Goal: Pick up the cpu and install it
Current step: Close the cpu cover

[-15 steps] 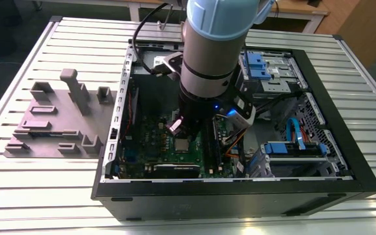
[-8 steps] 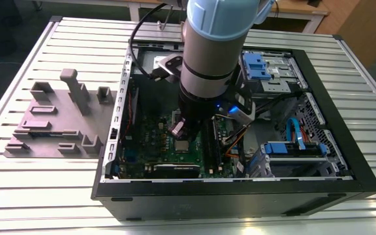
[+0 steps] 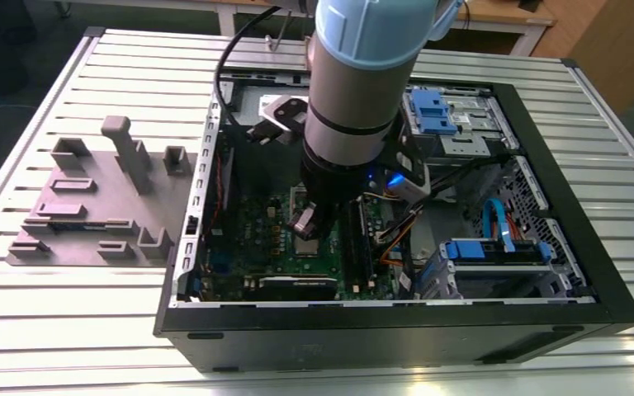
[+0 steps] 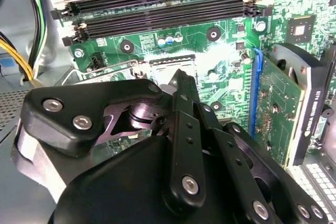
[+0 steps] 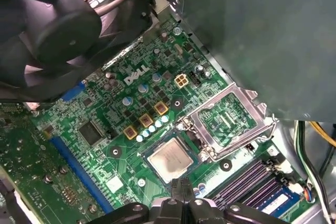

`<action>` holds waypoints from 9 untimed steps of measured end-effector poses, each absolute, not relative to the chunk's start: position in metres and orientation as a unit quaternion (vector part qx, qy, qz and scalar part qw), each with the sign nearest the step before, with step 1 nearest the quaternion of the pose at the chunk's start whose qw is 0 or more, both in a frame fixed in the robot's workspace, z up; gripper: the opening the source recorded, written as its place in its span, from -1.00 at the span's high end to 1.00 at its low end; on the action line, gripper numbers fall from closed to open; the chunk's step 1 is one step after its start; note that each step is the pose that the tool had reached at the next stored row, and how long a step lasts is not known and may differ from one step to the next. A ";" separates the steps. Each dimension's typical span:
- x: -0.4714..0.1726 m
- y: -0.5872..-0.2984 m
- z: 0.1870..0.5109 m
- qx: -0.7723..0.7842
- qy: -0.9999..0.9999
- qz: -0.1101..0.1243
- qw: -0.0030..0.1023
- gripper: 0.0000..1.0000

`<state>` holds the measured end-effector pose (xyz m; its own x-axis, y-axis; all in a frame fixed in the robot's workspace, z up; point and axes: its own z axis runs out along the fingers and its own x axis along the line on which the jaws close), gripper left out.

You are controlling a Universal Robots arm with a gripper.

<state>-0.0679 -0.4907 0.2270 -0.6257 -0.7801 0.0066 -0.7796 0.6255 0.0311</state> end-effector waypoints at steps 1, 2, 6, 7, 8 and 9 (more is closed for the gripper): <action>-0.068 -0.490 0.227 0.434 -0.901 -0.013 0.010 0.79; -0.068 -0.489 0.227 0.434 -0.901 -0.013 0.010 0.79; -0.066 -0.486 0.227 0.437 -0.899 -0.013 0.010 0.79; -0.065 -0.484 0.226 0.439 -0.898 -0.012 0.010 0.79; -0.065 -0.483 0.226 0.440 -0.898 -0.012 0.010 0.79; -0.064 -0.483 0.226 0.440 -0.898 -0.013 0.009 0.79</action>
